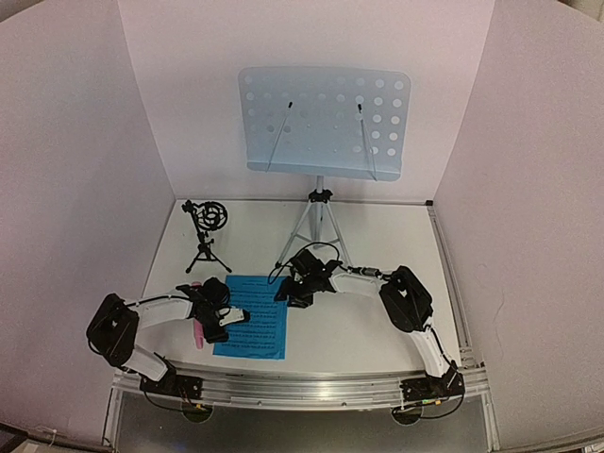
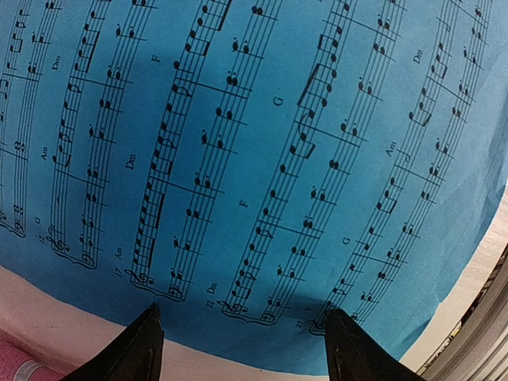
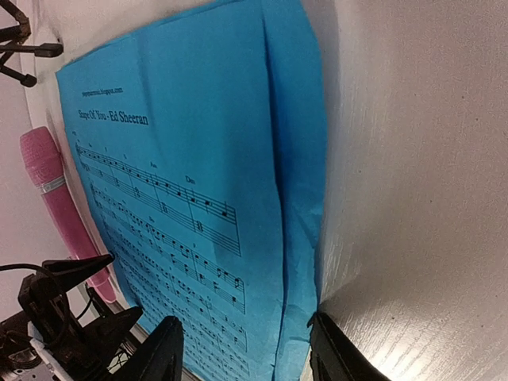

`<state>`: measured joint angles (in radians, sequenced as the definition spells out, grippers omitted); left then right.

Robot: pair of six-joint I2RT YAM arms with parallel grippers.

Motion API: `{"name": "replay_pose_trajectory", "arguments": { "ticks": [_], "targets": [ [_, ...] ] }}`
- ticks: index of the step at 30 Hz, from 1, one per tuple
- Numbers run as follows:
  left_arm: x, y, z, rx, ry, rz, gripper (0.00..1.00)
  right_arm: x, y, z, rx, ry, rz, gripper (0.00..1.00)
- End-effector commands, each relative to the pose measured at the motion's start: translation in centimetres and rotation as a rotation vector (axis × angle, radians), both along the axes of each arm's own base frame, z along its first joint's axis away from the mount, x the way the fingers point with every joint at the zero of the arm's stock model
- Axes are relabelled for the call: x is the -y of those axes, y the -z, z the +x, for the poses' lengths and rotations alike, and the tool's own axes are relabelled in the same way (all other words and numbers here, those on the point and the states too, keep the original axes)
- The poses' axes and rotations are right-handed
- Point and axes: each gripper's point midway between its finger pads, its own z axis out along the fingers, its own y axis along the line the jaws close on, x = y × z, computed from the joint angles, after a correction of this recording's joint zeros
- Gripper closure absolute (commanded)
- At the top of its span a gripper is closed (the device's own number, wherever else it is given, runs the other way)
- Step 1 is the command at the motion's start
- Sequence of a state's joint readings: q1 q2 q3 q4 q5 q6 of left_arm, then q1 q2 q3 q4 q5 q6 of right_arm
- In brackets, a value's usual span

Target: Set up the instrument practice props

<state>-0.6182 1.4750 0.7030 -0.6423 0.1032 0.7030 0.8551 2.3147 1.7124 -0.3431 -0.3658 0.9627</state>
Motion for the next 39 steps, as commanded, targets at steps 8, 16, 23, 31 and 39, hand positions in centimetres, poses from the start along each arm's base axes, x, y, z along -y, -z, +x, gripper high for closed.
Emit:
{"name": "replay_pose_trajectory", "arguments": {
  "ticks": [8, 16, 23, 31, 39],
  "targets": [
    [0.4, 1.0, 0.4, 0.048, 0.062, -0.027, 0.29, -0.8, -1.5, 0.3, 0.029, -0.025, 0.036, 0.47],
    [0.3, 1.1, 0.0, 0.035, 0.067, -0.029, 0.30, 1.0, -5.7, 2.0, 0.199, 0.016, -0.018, 0.48],
    [0.4, 1.0, 0.0, 0.038, 0.071, -0.036, 0.30, -0.8, -3.8, 1.9, 0.091, 0.014, 0.022, 0.48],
    [0.4, 0.8, 0.1, 0.046, 0.074, -0.037, 0.30, -0.7, -1.0, 0.9, 0.017, -0.005, 0.007, 0.47],
    [1.0, 0.4, 0.6, 0.056, 0.064, -0.055, 0.29, -0.1, 0.4, 0.7, -0.023, 0.017, -0.013, 0.47]
  ]
}}
